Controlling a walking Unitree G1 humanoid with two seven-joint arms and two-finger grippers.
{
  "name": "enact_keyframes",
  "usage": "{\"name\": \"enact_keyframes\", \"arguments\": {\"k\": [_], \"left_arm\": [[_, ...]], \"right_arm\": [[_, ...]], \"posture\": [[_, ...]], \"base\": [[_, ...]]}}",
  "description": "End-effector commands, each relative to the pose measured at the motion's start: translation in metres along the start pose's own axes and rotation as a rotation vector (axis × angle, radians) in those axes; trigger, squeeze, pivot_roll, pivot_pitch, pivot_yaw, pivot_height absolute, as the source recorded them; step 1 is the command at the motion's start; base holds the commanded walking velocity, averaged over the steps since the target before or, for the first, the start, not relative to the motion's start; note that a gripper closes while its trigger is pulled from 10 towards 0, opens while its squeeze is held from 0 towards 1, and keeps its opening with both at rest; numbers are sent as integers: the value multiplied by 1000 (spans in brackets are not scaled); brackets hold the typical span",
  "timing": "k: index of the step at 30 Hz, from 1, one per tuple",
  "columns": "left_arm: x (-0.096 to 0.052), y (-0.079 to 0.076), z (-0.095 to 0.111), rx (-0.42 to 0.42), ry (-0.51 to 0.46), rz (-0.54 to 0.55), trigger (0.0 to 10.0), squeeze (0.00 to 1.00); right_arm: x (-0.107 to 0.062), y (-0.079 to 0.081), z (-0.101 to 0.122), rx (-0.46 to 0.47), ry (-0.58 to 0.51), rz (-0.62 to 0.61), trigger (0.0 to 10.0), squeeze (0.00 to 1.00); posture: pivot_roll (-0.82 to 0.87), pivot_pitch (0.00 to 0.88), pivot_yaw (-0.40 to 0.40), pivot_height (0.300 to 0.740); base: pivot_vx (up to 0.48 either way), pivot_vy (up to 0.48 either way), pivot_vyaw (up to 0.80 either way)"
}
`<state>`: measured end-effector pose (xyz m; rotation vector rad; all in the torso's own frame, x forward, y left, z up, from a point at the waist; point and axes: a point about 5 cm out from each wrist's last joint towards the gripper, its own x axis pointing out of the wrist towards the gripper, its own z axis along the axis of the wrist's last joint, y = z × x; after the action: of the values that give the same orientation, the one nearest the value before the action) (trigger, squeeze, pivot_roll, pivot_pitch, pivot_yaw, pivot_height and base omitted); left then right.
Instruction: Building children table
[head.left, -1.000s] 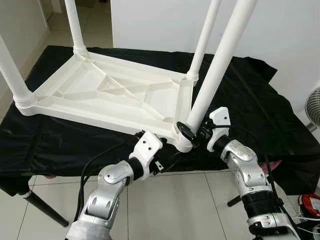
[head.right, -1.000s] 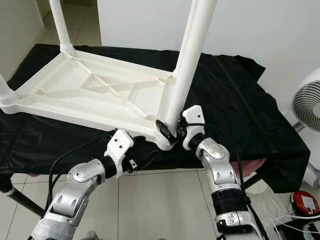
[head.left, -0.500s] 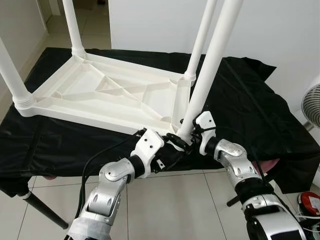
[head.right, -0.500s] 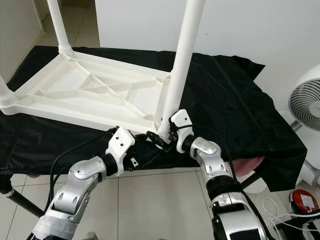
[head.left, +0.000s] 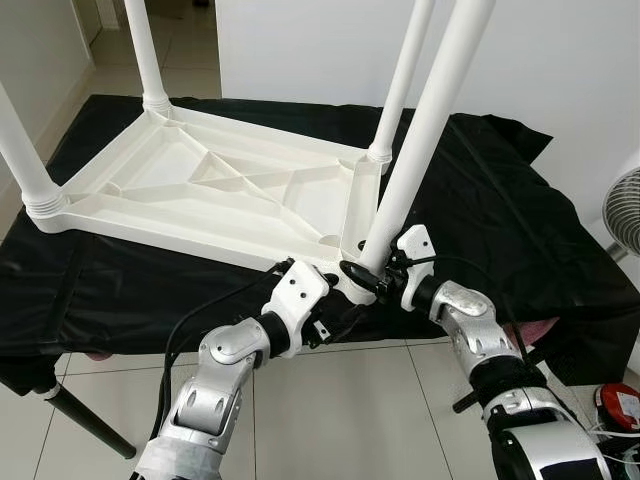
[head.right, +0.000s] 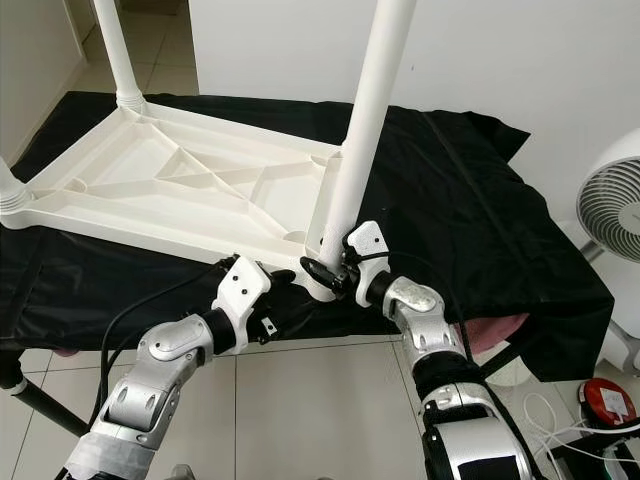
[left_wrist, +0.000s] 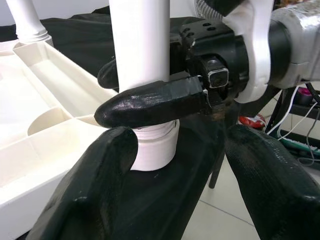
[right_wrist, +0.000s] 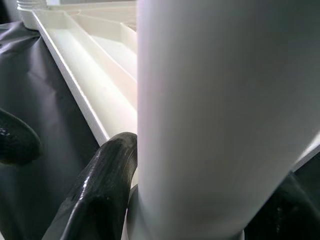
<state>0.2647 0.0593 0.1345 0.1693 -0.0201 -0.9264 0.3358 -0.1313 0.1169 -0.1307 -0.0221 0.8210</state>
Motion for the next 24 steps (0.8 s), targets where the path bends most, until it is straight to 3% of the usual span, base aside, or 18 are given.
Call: {"name": "enact_keyframes", "arguments": {"k": [1,9,14,17,24], "left_arm": [[-1,4,-6,-8,16,108,10000,0],[-4,7,-8,-13,22,138,10000,0],[-4,6,-8,-13,24,135,10000,0],[-4,6,-8,-9,25,129,10000,0],[-5,6,-8,-13,23,133,10000,0]], "right_arm": [[-1,11,-17,53,49,-43,10000,0],[1,26,-14,77,-1,-282,10000,0],[3,32,-12,104,-10,-371,10000,0],[-1,38,-10,114,-2,-627,10000,0],[1,49,-6,100,-17,-662,10000,0]], "posture": [[17,22,-89,740],[19,30,-92,740],[15,33,-89,740],[21,34,-92,740],[22,39,-86,740]], "base": [[0,0,0],[0,0,0],[0,0,0],[0,0,0],[0,0,0]]}}
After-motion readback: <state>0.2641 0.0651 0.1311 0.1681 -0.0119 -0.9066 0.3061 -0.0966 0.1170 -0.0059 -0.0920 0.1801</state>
